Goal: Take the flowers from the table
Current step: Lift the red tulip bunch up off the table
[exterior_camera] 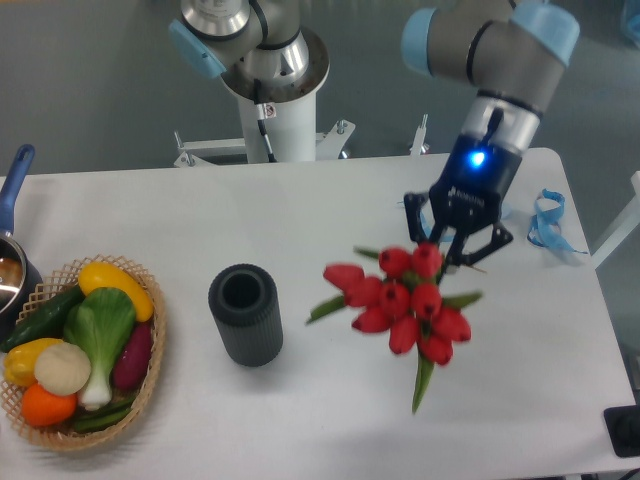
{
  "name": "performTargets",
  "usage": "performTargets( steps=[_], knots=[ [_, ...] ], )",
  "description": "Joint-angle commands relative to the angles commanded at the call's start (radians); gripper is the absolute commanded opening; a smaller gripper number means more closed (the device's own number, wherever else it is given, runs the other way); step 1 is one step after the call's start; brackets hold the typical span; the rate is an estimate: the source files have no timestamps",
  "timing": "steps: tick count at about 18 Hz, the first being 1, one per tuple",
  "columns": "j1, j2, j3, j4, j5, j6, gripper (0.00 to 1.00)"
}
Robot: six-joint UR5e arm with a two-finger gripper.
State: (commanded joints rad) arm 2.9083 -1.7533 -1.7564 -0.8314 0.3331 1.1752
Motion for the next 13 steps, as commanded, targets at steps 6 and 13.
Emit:
performTargets(
  steps=[6,13],
  knots=[
    [0.011,-0.002,0.002,0.0,-0.005,-0.008,0.18],
    [0.012,0.005,-0.002,0.002,-0.005,-0.006,0.18]
  ],
)
